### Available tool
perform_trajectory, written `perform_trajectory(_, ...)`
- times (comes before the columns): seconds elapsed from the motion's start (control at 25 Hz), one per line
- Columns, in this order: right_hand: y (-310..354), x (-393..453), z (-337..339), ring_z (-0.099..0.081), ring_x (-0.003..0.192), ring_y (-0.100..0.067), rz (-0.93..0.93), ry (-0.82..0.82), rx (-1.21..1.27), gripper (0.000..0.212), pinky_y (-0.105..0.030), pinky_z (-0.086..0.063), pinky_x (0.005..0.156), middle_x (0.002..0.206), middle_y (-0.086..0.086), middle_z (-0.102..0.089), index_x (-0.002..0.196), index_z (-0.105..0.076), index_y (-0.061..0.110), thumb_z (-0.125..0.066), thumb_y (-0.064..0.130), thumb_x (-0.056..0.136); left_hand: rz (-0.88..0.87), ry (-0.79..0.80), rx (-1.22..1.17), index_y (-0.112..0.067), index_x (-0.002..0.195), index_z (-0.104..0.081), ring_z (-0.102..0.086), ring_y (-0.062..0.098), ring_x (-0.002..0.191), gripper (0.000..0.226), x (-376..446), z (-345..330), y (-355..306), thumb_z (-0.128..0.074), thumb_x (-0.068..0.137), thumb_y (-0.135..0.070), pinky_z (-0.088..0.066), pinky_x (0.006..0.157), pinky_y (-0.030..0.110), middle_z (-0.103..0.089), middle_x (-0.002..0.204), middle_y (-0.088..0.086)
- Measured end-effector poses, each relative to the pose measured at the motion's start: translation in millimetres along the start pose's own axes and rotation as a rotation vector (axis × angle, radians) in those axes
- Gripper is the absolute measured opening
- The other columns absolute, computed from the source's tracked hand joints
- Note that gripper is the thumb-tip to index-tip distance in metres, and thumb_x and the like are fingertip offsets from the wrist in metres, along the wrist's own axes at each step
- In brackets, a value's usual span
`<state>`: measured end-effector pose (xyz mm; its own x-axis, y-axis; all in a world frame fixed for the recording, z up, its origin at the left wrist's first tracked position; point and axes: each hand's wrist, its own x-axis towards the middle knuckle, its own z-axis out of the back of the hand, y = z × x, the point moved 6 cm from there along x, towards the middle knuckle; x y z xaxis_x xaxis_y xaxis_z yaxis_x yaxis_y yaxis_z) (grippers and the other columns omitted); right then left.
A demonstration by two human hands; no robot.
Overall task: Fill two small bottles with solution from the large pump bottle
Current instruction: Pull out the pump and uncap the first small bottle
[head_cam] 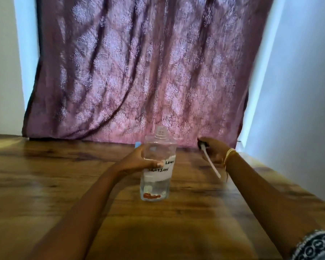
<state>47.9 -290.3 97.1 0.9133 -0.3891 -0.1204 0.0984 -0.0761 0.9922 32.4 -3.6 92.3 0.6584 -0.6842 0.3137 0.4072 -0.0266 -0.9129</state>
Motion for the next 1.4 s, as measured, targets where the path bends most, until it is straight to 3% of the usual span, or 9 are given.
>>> perform_trajectory(0.16, -42, 7, 47, -0.052, 0.069, -0.025, 0.070, -0.268, -0.572, 0.023, -0.031, -0.041, 0.058, 0.073, -0.011, -0.055, 0.071, -0.057, 0.008, -0.076, 0.019, 0.079, 0.121, 0.162, 0.153, -0.016, 0.125, -0.053, -0.068, 0.023, 0.107, 0.079, -1, 2, 18, -0.083, 0.054, -0.029, -0.056, 0.091, 0.044, -0.070, 0.118, 0.009)
perform_trajectory(0.32, -52, 10, 64, -0.057, 0.078, -0.024, 0.028, -0.321, -0.705, 0.050, -0.032, -0.047, 0.065, 0.091, -0.013, -0.061, 0.088, -0.056, 0.004, -0.089, 0.032, 0.062, 0.106, 0.117, 0.177, -0.023, 0.112, -0.057, -0.071, 0.012, 0.095, 0.053, 1, -2, 18, -0.082, 0.068, -0.012, -0.059, 0.085, 0.033, -0.072, 0.106, 0.003)
perform_trajectory(0.4, -53, 9, 61, -0.059, 0.085, -0.025, -0.032, -0.285, -0.793, 0.067, -0.036, -0.051, 0.072, 0.102, -0.014, -0.062, 0.105, -0.056, -0.001, -0.088, 0.039, 0.061, 0.076, 0.103, 0.176, -0.027, 0.111, -0.057, -0.071, 0.011, 0.094, 0.059, 0, -2, 18, -0.085, 0.058, -0.026, -0.059, 0.081, 0.029, -0.075, 0.101, -0.001)
perform_trajectory(0.52, -27, -21, 31, -0.062, 0.098, -0.029, 0.212, -0.359, -1.150, 0.054, -0.036, -0.052, 0.083, 0.102, -0.013, -0.066, 0.104, -0.062, 0.003, -0.072, 0.049, 0.076, 0.055, 0.084, 0.175, -0.026, 0.118, -0.056, -0.071, 0.013, 0.098, 0.073, 0, -7, 21, -0.080, 0.050, -0.042, -0.059, 0.081, 0.031, -0.074, 0.105, -0.002)
perform_trajectory(0.64, -21, -76, -37, -0.064, 0.091, -0.025, 0.512, -0.019, -0.778, 0.032, -0.046, -0.056, 0.086, 0.100, -0.009, -0.068, 0.107, -0.063, 0.006, -0.063, 0.028, 0.084, 0.043, 0.050, 0.154, -0.024, 0.120, -0.055, -0.071, 0.016, 0.099, 0.071, 4, -12, 26, -0.082, 0.056, -0.039, -0.059, 0.081, 0.030, -0.073, 0.107, -0.001)
perform_trajectory(0.76, -53, -126, -93, -0.065, 0.103, -0.008, 0.390, 0.489, -0.543, 0.049, -0.021, -0.056, 0.085, 0.115, 0.005, -0.065, 0.127, -0.053, 0.012, -0.069, 0.001, 0.083, 0.060, -0.001, 0.117, -0.029, 0.109, -0.055, -0.070, 0.007, 0.091, 0.057, 6, -17, 31, -0.085, 0.062, -0.041, -0.057, 0.071, 0.020, -0.072, 0.098, -0.009)
perform_trajectory(0.92, -63, -119, -80, -0.070, 0.093, -0.004, 0.367, 0.321, -0.240, 0.063, -0.019, -0.057, 0.072, 0.113, -0.001, -0.068, 0.126, -0.051, 0.007, -0.079, -0.005, 0.071, 0.032, 0.014, 0.149, -0.024, 0.115, -0.053, -0.068, -0.003, 0.086, 0.062, 5, -31, 35, -0.074, 0.064, -0.053, -0.052, 0.066, 0.011, -0.065, 0.103, -0.016)
perform_trajectory(1.04, -56, -103, -63, -0.069, 0.098, -0.007, 0.438, 0.197, -0.371, 0.069, -0.022, -0.059, 0.078, 0.116, 0.001, -0.068, 0.124, -0.053, 0.011, -0.088, 0.011, 0.065, 0.040, 0.018, 0.228, -0.028, 0.127, -0.040, -0.056, -0.002, 0.094, 0.065, 4, -37, 41, -0.074, 0.072, -0.038, -0.048, 0.064, 0.006, -0.053, 0.104, -0.023)
perform_trajectory(1.4, -48, -53, 3, -0.067, 0.103, -0.023, 0.464, -0.078, -0.439, 0.060, -0.041, -0.059, 0.086, 0.113, -0.004, -0.069, 0.108, -0.060, 0.021, -0.092, 0.019, 0.057, 0.139, 0.070, 0.377, -0.035, 0.141, -0.038, -0.052, 0.019, 0.118, 0.078, 11, -28, 73, -0.073, 0.072, -0.046, -0.046, 0.098, 0.032, -0.053, 0.126, 0.003)
